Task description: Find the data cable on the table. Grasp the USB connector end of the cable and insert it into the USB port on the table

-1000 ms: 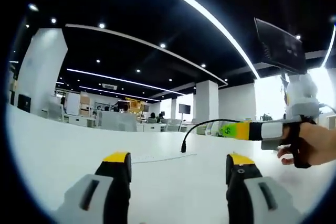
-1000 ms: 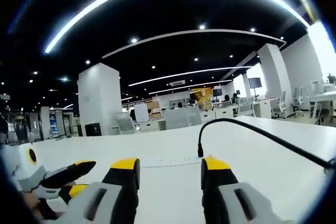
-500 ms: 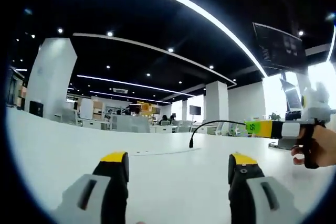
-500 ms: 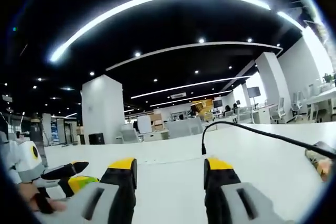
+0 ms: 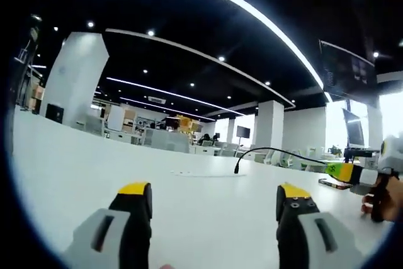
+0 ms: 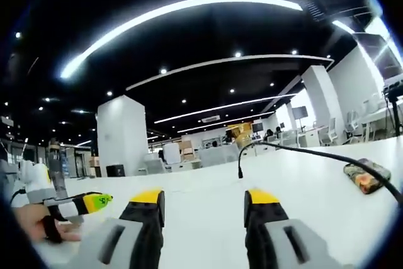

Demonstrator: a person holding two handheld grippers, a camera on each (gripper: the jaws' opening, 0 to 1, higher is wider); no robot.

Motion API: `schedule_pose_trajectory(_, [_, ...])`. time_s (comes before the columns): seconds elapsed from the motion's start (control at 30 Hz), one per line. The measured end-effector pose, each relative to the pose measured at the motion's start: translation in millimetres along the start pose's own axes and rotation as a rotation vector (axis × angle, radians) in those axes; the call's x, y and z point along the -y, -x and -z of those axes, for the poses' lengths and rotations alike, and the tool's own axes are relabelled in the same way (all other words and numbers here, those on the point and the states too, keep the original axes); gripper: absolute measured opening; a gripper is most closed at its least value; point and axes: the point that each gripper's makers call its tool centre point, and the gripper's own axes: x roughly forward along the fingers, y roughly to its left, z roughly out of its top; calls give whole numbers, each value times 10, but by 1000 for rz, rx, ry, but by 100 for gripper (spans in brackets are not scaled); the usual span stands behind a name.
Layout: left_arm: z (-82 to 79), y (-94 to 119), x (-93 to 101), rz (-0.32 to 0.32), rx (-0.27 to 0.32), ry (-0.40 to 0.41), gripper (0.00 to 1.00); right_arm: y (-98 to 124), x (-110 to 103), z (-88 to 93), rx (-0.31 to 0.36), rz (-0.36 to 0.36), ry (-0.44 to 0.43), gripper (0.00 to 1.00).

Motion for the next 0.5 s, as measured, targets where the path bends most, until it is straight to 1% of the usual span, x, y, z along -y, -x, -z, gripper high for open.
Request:
schedule_pose_trajectory(0.07, [-27,23,19,0,-13,-47,82,23,20,18,-1,7,-1,52])
schedule_pose_trajectory(0.17, [-89,36,45,5,-3,-70,84,-20,33,7,2,0,-15,53])
schedule_pose_trajectory(0.2, [-104,38,51,6,-1,-80,84,-45,24,27,-11,2,-2,54])
schedule_pose_trajectory(0.27, [-116,43,55,8,-4,-99,84,-49,4,25,-11,-6,8,56])
schedule_pose_trajectory(0.37, [-119,55,44,4,-8,-105,85,-39,-13,-14,5,-10,27,56])
schedule_pose_trajectory(0.47, [-124,60,44,1,-9,-97,85,-18,34,-48,20,5,13,56])
schedule_pose_trajectory(0.5, [-123,58,42,-1,-12,-108,85,-10,55,-62,27,12,5,56])
